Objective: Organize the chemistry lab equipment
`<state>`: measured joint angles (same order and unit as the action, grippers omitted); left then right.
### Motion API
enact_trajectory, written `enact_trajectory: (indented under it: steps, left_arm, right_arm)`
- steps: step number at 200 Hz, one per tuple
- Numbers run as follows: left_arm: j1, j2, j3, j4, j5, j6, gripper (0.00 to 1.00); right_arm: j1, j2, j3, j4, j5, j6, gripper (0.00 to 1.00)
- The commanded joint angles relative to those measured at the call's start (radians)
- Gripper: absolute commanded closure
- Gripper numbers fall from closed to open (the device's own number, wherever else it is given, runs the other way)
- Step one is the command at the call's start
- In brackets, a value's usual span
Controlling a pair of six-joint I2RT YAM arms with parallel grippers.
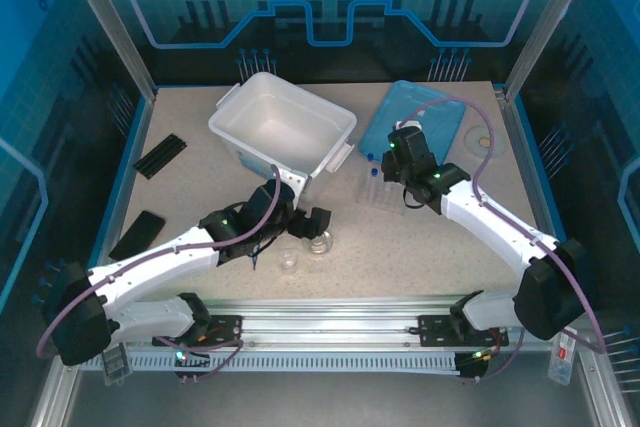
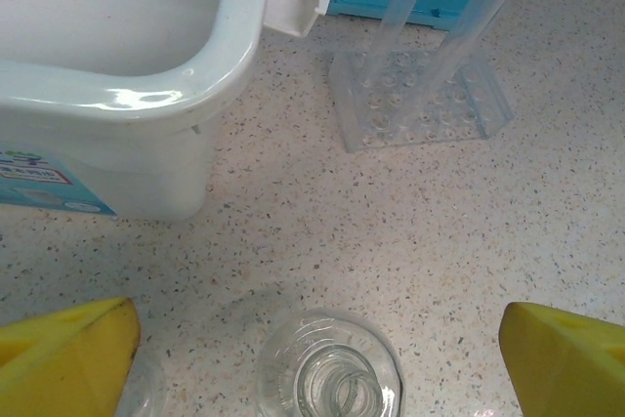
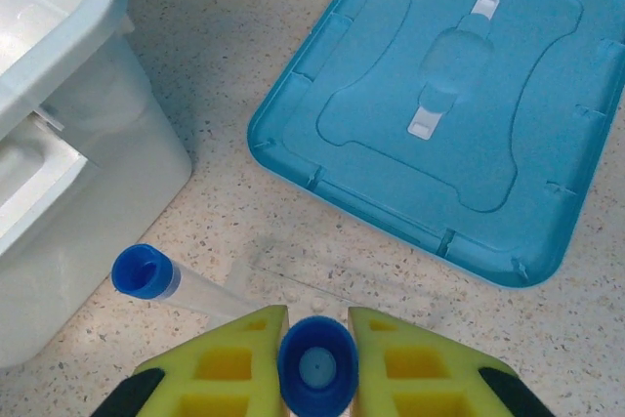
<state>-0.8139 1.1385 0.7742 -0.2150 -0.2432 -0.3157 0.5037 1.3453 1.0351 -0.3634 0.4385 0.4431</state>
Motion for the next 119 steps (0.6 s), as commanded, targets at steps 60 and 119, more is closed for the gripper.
enact_trajectory:
  steps: [60,119]
  left_arm:
    - [0.010,-0.029,-0.022,-0.023,-0.023,-0.009,0.05]
    - [0.012,-0.024,-0.019,-0.023,-0.020,-0.007,0.04]
  right_arm:
    - [-0.026,0.030,-0.029,0.064,0.022,-0.001,0.82]
    - [-0.036,0.047,-0.035,0.073,0.013,-0.005,0.82]
